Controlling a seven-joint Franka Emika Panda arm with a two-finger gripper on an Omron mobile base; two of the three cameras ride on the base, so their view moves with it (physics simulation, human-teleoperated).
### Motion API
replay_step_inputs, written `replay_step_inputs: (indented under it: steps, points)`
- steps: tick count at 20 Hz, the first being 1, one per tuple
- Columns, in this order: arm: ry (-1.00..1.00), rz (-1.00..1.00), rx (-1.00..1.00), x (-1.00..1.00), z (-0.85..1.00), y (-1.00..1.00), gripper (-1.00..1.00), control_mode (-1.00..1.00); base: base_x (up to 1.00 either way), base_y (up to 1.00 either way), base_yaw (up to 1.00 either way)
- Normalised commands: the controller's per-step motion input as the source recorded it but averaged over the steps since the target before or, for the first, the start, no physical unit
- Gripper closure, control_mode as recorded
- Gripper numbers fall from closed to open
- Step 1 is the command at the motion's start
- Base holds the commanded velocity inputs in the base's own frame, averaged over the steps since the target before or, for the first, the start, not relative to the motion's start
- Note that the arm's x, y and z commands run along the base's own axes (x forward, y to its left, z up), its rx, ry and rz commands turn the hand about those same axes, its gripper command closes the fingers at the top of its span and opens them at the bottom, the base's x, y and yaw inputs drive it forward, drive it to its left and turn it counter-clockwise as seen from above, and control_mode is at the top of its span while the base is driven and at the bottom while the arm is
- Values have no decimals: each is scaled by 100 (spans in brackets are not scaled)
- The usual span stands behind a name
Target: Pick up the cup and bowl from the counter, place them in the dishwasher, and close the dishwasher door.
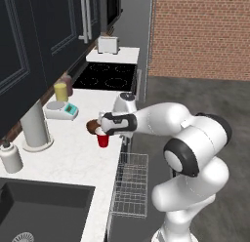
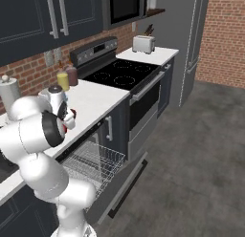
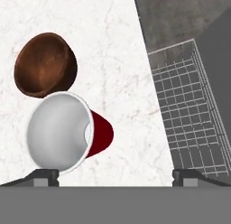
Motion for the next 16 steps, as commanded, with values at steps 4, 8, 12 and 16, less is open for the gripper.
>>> replay_step_inputs:
  steps: [4, 8, 12, 16]
  points:
    - [0, 0, 5, 23, -14, 0, -100, -100, 0, 0, 0]
    - [0, 0, 4, 19, -14, 0, -100, -100, 0, 0, 0]
    - [0, 0, 3, 16, -14, 6, -100, -100, 0, 0, 0]
    - [0, 0, 2, 14, -17, 13, -100, -100, 0, 0, 0]
